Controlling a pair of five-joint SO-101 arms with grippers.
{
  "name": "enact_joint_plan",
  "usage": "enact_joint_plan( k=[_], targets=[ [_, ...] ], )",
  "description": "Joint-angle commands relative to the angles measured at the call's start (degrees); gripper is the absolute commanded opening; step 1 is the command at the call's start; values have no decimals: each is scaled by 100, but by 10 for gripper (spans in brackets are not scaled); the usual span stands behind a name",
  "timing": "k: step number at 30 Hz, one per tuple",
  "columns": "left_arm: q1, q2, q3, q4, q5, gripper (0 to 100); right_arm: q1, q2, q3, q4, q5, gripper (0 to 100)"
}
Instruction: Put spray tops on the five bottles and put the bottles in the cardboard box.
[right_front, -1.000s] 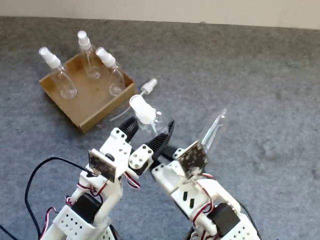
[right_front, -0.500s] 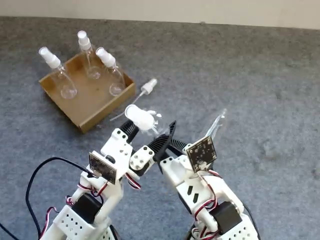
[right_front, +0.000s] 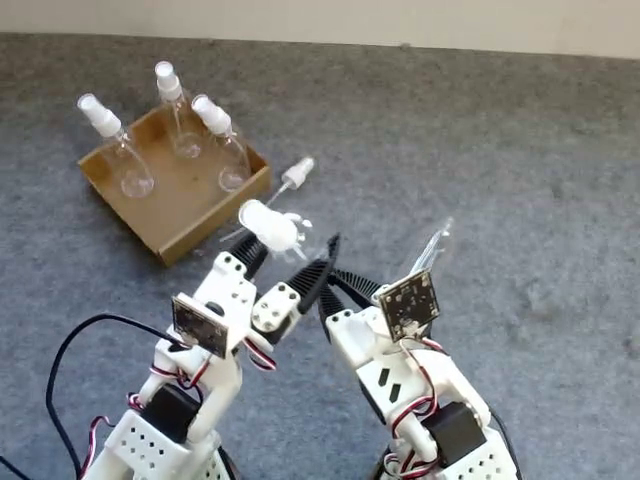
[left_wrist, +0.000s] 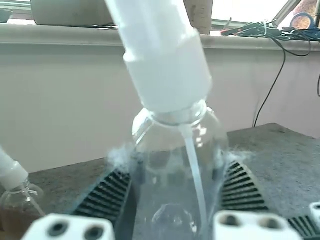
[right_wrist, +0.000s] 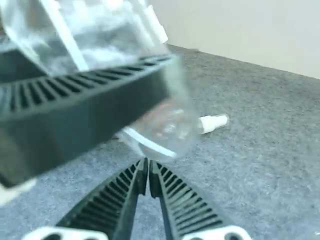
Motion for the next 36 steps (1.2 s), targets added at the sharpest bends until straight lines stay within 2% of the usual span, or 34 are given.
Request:
enact_joint_plan(
  k=[1, 3, 9, 15, 19, 26, 36],
  targets=[
    [-576, -66, -207, 18, 35, 24, 84, -57, -48, -22, -18, 13],
    [-866, -66, -312, 176, 35, 24, 84, -57, 92, -31, -18, 13],
    [-1745, -13, -1332, 1609, 53, 24, 110, -57, 295, -48, -18, 13],
    [-2308, 22, -2000, 1873, 35, 24, 92, -57, 312, -48, -18, 13],
    [-2703, 637, -2519, 2066, 35, 24, 101, -57, 321, -48, -18, 13],
    [-3389, 2536, -3380, 1996, 26, 24, 119, -57, 321, -48, -18, 13],
    [-3653, 4479, -3213, 158, 26, 24, 101, -57, 549, -66, -18, 13]
  ],
)
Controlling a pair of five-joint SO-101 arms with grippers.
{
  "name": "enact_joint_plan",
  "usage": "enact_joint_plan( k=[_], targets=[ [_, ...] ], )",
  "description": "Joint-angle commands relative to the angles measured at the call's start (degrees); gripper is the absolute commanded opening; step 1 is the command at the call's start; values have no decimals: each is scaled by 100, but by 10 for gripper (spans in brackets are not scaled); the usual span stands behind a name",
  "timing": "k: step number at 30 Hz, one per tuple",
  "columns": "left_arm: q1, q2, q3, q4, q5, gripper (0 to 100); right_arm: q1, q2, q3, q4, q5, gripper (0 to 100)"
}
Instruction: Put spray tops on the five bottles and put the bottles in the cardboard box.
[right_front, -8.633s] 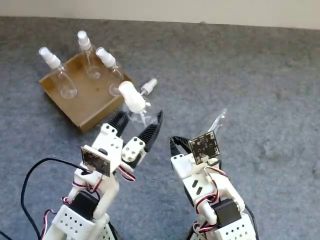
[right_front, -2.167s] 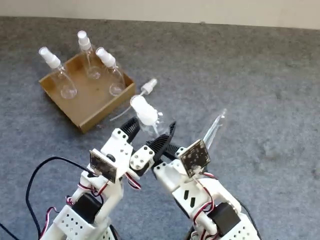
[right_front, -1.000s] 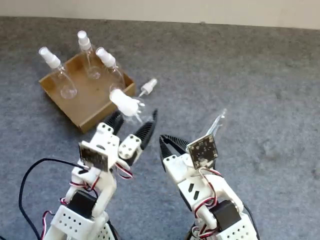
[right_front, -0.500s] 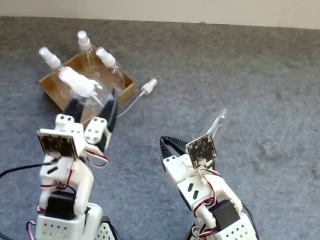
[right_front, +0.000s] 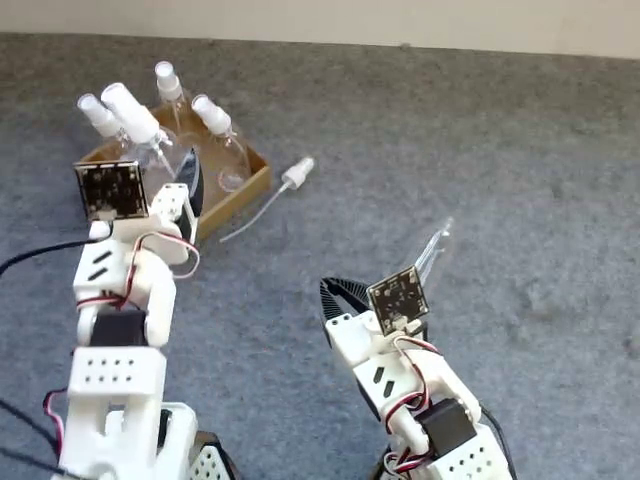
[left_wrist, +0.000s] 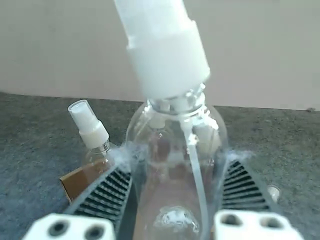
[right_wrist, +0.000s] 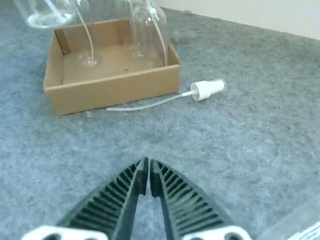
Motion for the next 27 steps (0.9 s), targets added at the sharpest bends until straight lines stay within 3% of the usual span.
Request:
enact_joint_plan(
  k=[1, 12, 27],
  targets=[
    [-75, 708, -189, -958, 26, 24, 40, -57, -48, -57, -18, 13],
    [-127, 2457, -198, -2646, 18, 24, 57, -57, -48, -57, -18, 13],
    [-338, 3987, -233, -4211, 18, 24, 57, -57, -40, -57, -18, 13]
  ],
)
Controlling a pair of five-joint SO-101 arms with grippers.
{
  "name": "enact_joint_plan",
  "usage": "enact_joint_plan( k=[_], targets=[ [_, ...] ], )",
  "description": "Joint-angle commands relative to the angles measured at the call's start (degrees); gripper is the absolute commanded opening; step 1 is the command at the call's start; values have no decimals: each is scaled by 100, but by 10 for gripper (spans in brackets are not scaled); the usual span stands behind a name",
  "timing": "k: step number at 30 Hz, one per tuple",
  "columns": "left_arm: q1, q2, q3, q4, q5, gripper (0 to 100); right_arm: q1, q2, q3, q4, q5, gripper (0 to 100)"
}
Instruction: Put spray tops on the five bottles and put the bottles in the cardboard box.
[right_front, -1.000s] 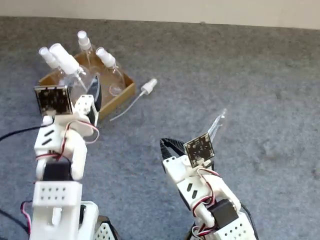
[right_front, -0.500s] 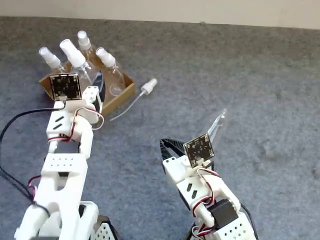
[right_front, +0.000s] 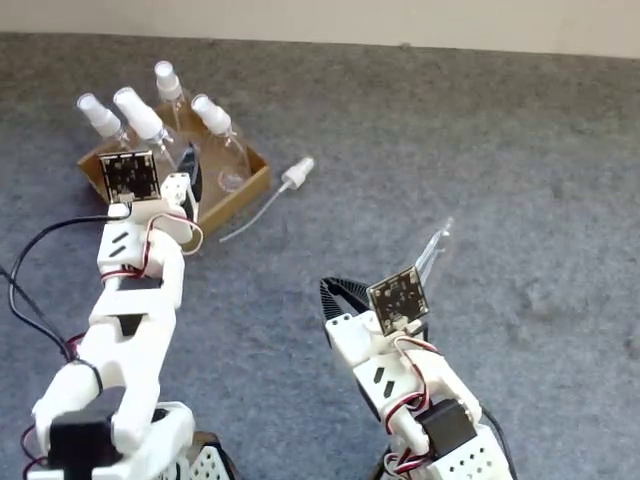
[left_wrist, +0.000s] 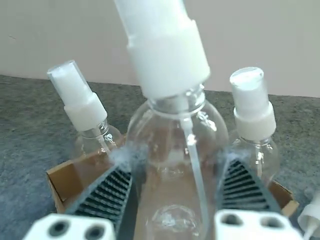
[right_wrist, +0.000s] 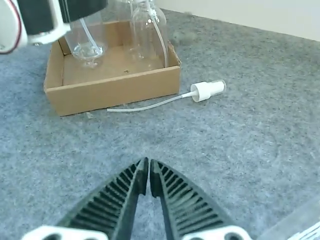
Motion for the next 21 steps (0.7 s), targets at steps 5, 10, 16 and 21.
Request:
enact_joint_plan(
  k=[5, 10, 16, 21],
  targets=[
    [-13, 690, -242, -1064, 18, 24, 66, -57, -40, -57, -18, 13],
    [-13, 1235, -479, -1398, 18, 24, 66, -57, -40, -57, -18, 13],
    [-13, 1745, -892, -1451, 18, 24, 66, -57, -40, -57, -18, 13],
    [-13, 2105, -1209, -1451, 18, 24, 66, -57, -40, -57, -18, 13]
  ],
)
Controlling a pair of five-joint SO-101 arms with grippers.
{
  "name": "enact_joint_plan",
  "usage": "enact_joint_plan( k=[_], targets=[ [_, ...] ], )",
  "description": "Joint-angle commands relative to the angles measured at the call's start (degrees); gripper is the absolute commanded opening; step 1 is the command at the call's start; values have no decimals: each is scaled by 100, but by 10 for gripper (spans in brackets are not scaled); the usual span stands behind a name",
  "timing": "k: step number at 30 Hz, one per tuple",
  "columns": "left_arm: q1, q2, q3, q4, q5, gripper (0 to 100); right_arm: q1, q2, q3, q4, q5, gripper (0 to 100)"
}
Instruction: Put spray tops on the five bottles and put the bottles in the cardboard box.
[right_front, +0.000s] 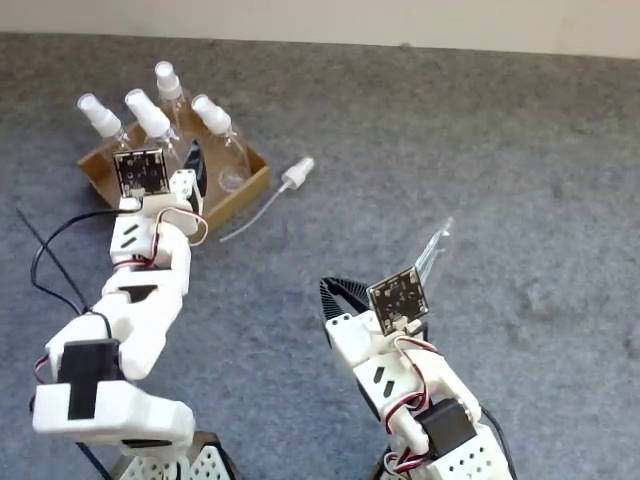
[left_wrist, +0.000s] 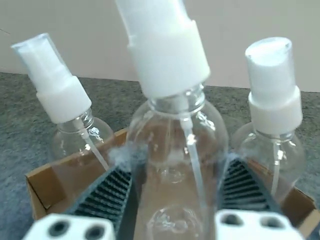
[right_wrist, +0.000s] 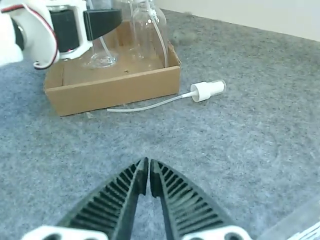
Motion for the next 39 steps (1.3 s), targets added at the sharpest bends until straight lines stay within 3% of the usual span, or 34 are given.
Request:
enact_joint_plan(
  k=[1, 12, 21, 39],
  targets=[
    [-4, 215, -567, -141, 18, 24, 66, -57, -40, -57, -18, 13],
    [4, 1209, -1323, -158, 18, 24, 66, -57, -40, -57, -18, 13],
    [4, 1780, -1358, -967, 26, 24, 66, -57, -40, -57, -18, 13],
    [-31, 2475, -1877, -958, 18, 27, 66, -57, -40, -57, -18, 13]
  ],
)
